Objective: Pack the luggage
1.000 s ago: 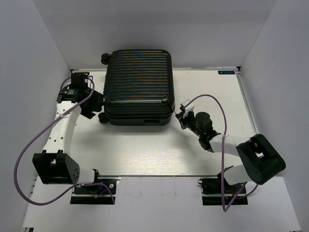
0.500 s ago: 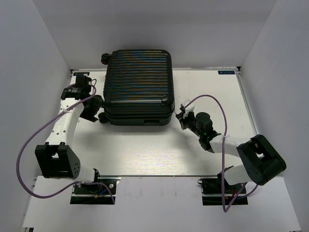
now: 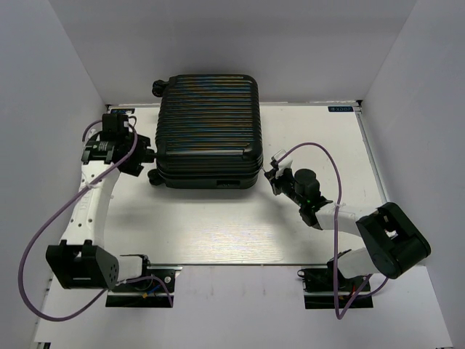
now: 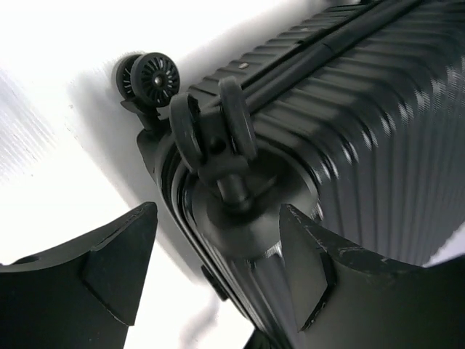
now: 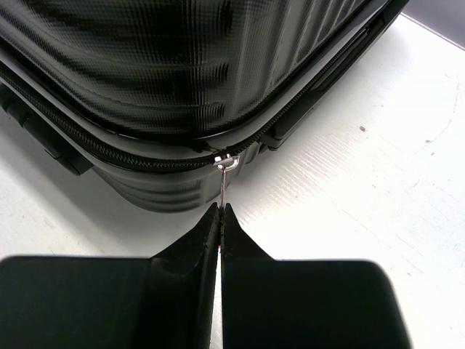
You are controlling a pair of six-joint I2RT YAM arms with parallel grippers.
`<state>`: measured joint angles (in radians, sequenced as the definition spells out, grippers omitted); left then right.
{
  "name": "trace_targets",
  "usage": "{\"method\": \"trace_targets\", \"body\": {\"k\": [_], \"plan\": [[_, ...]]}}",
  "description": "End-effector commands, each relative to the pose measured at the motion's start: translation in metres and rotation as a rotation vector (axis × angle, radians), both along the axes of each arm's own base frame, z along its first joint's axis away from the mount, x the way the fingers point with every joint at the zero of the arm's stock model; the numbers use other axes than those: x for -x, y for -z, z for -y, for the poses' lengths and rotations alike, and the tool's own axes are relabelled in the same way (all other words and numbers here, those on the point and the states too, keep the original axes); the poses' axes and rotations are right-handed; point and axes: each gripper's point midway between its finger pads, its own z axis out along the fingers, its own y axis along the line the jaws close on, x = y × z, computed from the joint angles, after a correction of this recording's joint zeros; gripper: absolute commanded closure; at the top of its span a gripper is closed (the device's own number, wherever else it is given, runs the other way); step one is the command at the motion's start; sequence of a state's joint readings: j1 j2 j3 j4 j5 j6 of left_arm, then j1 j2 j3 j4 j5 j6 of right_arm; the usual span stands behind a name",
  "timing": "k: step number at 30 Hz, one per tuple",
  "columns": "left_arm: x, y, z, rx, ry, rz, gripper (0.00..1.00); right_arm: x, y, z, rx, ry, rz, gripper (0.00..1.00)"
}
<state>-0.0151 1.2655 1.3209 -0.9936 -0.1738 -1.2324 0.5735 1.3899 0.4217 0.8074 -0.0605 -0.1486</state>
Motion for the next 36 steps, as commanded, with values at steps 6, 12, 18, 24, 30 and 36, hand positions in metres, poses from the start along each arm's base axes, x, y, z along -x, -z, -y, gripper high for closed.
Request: {"method": "trace_targets", "body": {"k": [6, 12, 18, 24, 30, 36], "plan": [[-0.026, 0.030, 0.002, 0.024, -0.032, -0.073, 0.21, 0.007, 0.013, 0.004, 0.047, -0.008, -0.030, 1.00], [-0.038, 0.048, 0.013, 0.019, -0.017, -0.115, 0.38, 0.003, 0.013, 0.002, 0.056, -0.007, -0.031, 1.00], [-0.046, 0.072, 0.025, 0.035, 0.032, -0.183, 1.00, 0.001, 0.012, 0.002, 0.031, 0.011, -0.035, 1.00], [-0.055, 0.083, 0.026, -0.064, 0.195, -0.115, 1.00, -0.018, -0.011, 0.007, -0.030, 0.110, 0.015, 1.00], [-0.045, 0.063, 0.024, -0.262, 0.554, -0.143, 1.00, -0.023, -0.027, 0.019, -0.066, 0.195, 0.045, 1.00], [-0.052, 0.090, 0.018, -0.294, 0.675, -0.234, 1.00, -0.043, -0.029, 0.027, -0.080, 0.286, 0.097, 1.00]]}}
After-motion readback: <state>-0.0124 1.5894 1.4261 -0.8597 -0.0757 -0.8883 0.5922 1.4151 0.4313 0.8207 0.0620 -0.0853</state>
